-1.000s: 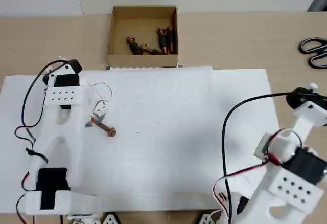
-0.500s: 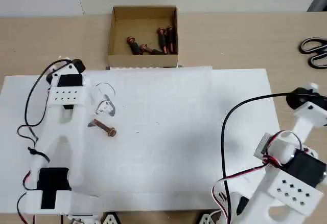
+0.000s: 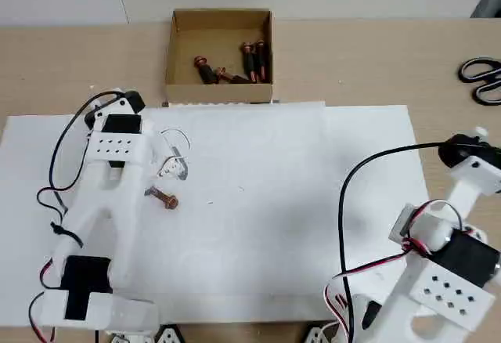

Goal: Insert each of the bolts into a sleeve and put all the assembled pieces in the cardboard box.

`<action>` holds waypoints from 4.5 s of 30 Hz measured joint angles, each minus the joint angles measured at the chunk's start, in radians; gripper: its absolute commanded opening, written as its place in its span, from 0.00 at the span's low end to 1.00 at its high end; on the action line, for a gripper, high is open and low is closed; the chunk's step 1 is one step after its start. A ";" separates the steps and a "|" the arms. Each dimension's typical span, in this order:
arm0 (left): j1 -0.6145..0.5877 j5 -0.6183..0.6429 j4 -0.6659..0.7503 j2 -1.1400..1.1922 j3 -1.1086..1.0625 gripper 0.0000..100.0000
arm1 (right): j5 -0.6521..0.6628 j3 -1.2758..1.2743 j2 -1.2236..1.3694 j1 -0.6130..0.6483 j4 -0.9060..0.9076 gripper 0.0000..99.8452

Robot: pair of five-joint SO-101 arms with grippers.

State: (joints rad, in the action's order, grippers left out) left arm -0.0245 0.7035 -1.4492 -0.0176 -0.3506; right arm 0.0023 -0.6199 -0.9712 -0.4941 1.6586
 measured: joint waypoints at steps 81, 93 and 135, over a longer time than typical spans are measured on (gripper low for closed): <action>0.034 0.002 0.021 0.006 -0.008 0.09 | 0.000 0.000 0.000 0.000 0.000 0.01; -0.060 -0.038 0.051 0.006 -0.097 0.09 | 0.000 0.000 0.000 0.000 0.000 0.01; -0.020 -0.041 0.175 0.189 0.005 0.08 | 0.000 -0.003 0.000 0.000 -0.009 0.01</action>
State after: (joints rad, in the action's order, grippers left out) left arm -0.0445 0.6621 -1.2743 0.1711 -0.3460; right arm 0.0023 -0.6229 -0.9712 -0.4941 1.6494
